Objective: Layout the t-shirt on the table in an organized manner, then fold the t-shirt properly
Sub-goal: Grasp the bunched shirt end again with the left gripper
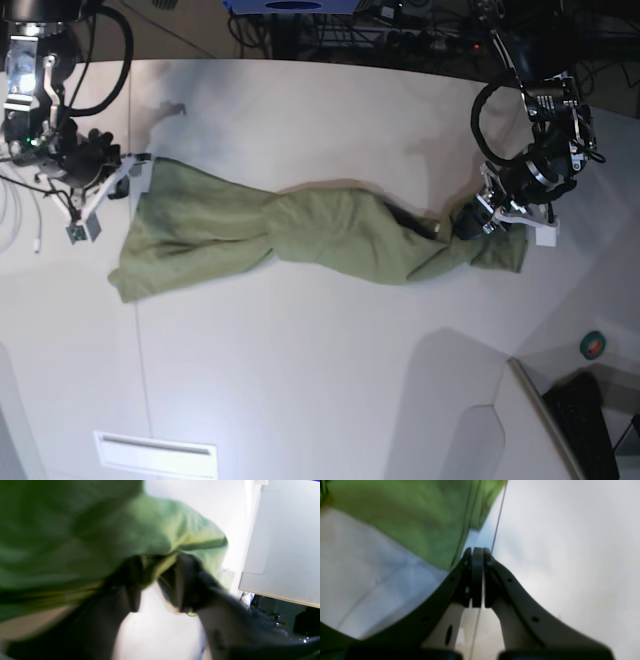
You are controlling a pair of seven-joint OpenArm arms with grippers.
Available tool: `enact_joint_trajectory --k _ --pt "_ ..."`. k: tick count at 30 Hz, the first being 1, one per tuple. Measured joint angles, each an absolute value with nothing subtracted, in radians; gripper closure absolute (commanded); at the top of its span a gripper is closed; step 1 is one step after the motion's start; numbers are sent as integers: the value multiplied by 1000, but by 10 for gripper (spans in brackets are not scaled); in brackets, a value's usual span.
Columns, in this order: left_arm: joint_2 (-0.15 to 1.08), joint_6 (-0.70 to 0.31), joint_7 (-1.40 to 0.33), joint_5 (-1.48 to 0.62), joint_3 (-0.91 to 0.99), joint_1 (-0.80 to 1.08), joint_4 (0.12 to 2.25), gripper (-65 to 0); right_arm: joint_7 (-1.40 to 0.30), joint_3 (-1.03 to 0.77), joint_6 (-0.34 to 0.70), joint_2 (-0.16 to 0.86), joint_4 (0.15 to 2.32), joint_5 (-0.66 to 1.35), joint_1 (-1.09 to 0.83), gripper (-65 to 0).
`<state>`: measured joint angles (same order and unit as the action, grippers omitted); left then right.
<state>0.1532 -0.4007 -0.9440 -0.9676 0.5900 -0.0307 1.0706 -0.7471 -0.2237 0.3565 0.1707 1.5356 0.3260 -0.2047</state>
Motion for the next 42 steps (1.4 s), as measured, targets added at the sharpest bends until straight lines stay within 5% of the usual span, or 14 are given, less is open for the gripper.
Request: enact_joint_trajectory --k 3,8,10,28,31,35,39,42 --pt "152 -402 -948 -971 585 -33 1073 0 -752 -223 357 128 1536 329 -206 0" --pt "202 -401 -953 -971 583 -30 1073 0 -751 -223 357 63 1501 329 -206 -401" --pt "222 -401 -949 -974 583 -23 1077 0 -751 -223 357 48 1492 329 -205 -474" --pt "249 -405 -1010 -971 580 169 1280 0 -664 -228 360 52 1309 341 -131 -366" --pt "245 -405 -1008 -971 582 203 1281 -114 -664 -227 360 52 1308 340 -131 -291" --pt "232 -405 -1006 -973 580 210 1281 -352 -681 -221 360 49 1303 338 -134 -6" --pt "204 -405 -1002 -972 583 207 1281 -548 -687 -223 360 49 1301 340 -134 0" --pt "177 -403 -1004 -966 552 174 1280 -568 -687 -223 360 49 1301 342 -134 0"
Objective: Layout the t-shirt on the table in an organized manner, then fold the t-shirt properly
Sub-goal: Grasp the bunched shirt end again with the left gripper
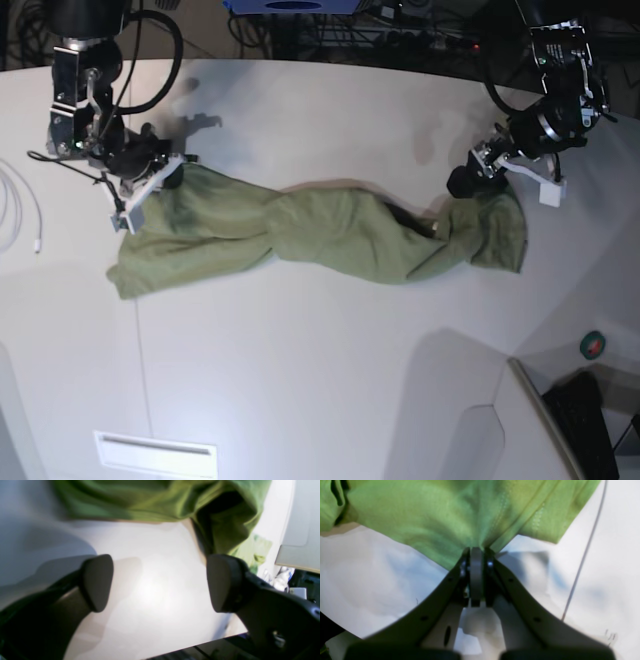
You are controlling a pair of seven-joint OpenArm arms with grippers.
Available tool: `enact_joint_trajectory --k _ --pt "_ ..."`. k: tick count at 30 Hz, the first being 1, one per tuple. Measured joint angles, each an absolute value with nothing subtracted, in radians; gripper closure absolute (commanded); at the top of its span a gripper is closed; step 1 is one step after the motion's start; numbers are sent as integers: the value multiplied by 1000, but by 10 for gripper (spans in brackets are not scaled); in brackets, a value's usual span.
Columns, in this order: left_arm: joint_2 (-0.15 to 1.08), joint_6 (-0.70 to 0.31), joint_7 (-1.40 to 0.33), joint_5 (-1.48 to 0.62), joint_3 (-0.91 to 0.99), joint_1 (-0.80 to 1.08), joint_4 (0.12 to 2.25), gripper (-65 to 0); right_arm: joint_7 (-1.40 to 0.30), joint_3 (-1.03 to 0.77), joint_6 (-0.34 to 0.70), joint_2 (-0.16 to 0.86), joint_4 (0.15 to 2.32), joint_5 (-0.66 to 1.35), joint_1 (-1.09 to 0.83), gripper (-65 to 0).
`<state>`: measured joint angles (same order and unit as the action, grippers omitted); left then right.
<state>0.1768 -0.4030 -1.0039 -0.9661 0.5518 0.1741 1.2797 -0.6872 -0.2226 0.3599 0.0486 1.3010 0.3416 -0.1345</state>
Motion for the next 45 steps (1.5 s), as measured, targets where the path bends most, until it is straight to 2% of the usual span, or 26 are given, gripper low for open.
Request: enact_joint_trajectory --k 4,6,10,12,19,37,38,39,40,43,45 --pt "164 -405 -966 -888 429 108 1281 -546 -687 -223 360 49 1303 341 -138 0" --pt "133 -405 -899 -861 412 100 1280 -535 -685 -223 360 49 1303 345 -140 0" --pt "109 -405 -900 -839 412 121 1274 -533 -683 -223 360 49 1303 345 -143 0" --pt "112 -405 -897 -847 441 144 1275 -533 -682 -223 360 51 1303 345 -145 0" --pt "103 -421 -882 -1067 678 199 1155 -533 -680 -223 360 55 1308 353 -153 0" --pt "87 -434 -879 -1075 683 -51 885 -523 -682 -219 360 57 1308 353 -153 0" --pt "88 -434 -879 -1047 683 -64 880 -497 -682 -219 360 57 1308 353 -153 0" --pt "89 -433 -879 -1002 684 -81 875 -441 -682 -219 360 57 1308 352 -153 0" --pt "89 -422 -878 -940 684 -99 874 -357 -681 -219 360 57 1308 352 -154 0" --pt "83 -400 -886 -839 679 -133 882 0 -683 -221 360 57 1309 353 -154 0" --pt "81 -401 -913 -842 677 -115 918 0 -695 -221 360 56 1331 336 -162 0"
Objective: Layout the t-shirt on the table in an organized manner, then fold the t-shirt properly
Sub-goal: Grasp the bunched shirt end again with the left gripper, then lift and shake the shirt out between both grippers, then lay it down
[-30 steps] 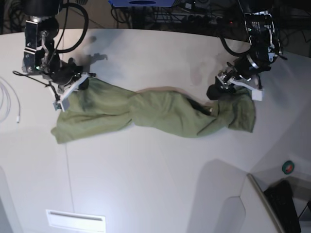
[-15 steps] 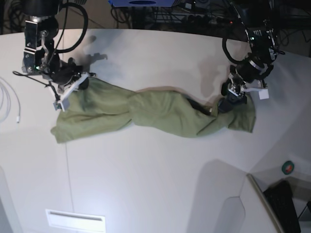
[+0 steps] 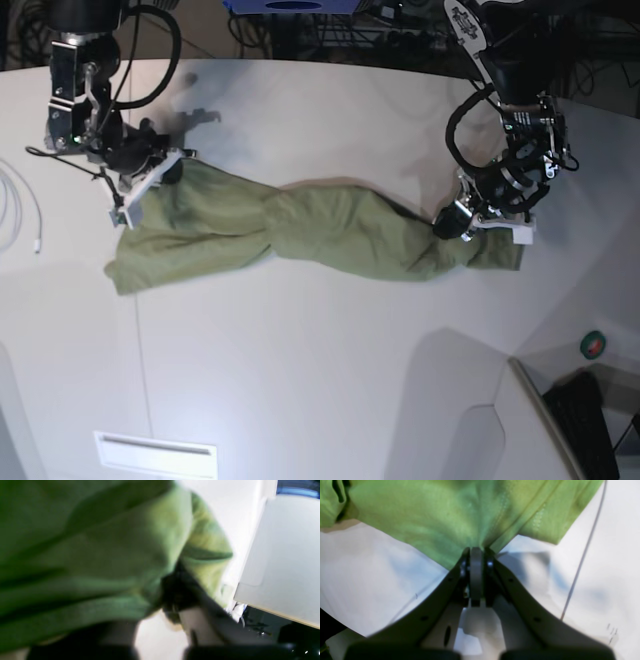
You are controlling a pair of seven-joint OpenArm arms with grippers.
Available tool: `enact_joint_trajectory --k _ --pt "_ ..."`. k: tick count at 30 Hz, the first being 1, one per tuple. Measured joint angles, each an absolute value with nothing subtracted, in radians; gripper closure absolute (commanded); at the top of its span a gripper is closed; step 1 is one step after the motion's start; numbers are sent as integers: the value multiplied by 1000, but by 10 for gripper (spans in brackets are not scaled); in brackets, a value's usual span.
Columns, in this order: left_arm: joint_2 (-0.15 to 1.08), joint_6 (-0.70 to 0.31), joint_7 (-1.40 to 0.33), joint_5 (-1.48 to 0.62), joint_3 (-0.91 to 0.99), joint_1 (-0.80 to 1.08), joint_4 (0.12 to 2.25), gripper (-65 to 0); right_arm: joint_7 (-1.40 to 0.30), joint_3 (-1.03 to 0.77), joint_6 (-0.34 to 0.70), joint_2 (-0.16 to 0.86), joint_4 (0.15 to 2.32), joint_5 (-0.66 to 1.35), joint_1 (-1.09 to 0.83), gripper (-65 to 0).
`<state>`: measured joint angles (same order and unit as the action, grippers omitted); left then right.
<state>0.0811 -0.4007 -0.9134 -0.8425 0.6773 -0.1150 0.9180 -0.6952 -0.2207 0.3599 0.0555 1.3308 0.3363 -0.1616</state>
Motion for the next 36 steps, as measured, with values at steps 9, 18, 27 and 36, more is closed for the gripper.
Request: enact_joint_trajectory --k 9,18,27,36 --pt "142 -301 -1150 -838 678 -123 1248 0 -815 -250 369 124 1756 355 -251 0" --pt "108 -278 -1192 -841 515 -437 1209 0 -1017 -340 366 279 1754 354 128 0" --pt "51 -266 -1202 -945 514 -608 1139 0 -1069 -577 482 369 1877 375 281 0" --pt "75 -262 -1162 -781 438 -257 1126 0 -961 -672 589 152 1756 338 -100 0"
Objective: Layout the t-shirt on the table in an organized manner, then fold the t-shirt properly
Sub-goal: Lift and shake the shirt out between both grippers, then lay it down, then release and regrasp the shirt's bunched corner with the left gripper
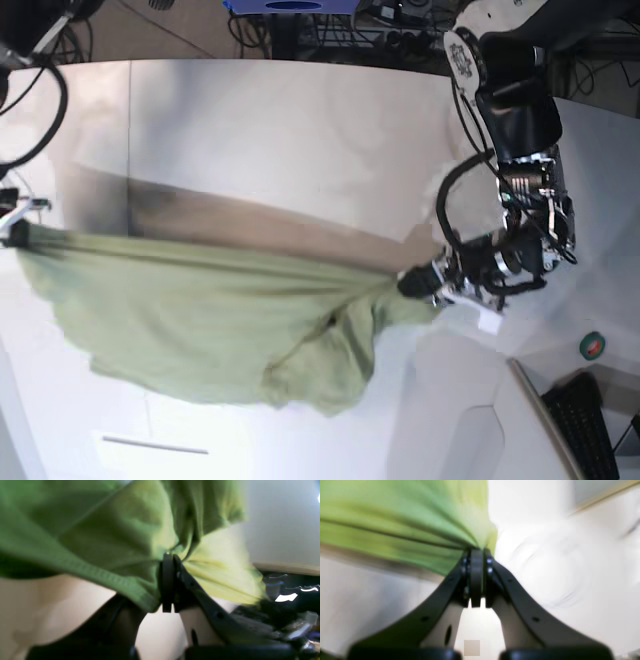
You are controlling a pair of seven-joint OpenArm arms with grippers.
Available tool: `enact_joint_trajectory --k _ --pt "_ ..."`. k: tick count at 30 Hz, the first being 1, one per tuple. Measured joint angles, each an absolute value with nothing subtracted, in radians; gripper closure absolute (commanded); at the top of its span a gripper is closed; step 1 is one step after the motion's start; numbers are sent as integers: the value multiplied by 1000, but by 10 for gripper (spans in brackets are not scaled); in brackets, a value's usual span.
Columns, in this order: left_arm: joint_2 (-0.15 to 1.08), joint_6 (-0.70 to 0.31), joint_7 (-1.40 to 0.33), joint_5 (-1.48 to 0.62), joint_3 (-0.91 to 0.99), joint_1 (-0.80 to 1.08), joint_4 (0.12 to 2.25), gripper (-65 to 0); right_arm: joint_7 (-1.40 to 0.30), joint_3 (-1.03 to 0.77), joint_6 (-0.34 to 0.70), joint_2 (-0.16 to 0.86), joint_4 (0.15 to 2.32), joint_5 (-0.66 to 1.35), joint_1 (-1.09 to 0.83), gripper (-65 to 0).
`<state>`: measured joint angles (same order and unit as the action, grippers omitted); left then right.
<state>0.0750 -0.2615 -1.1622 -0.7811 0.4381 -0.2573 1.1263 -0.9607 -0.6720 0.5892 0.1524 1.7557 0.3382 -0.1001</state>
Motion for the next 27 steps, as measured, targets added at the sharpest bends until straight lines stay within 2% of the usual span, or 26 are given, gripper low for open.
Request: enact_joint_trajectory --k 5,10,11,16,18,21,25,27 --pt "80 -263 -954 -748 333 -158 1129 0 -791 -572 586 138 1462 327 -186 0" --pt "128 -262 -949 -741 340 -109 1129 0 -772 -571 585 138 1385 332 -209 0" --pt "128 -261 -949 -741 340 -106 1129 -39 -757 -571 585 137 1387 337 -212 0" --pt "139 -261 -932 -749 339 -104 1130 -448 -755 -569 584 150 1388 316 -226 0" --pt "141 -262 -932 -743 376 -96 1131 -573 -755 -569 584 150 1388 315 -228 0" --pt "132 -263 -937 -741 502 -89 1130 -643 -755 -565 584 146 1387 318 -234 0" --pt "142 -263 -931 -751 693 -86 1140 -640 -758 -565 584 148 1387 318 -245 0" --pt "153 -263 -936 -821 777 -67 1142 -638 -758 -565 584 148 1388 318 -250 0"
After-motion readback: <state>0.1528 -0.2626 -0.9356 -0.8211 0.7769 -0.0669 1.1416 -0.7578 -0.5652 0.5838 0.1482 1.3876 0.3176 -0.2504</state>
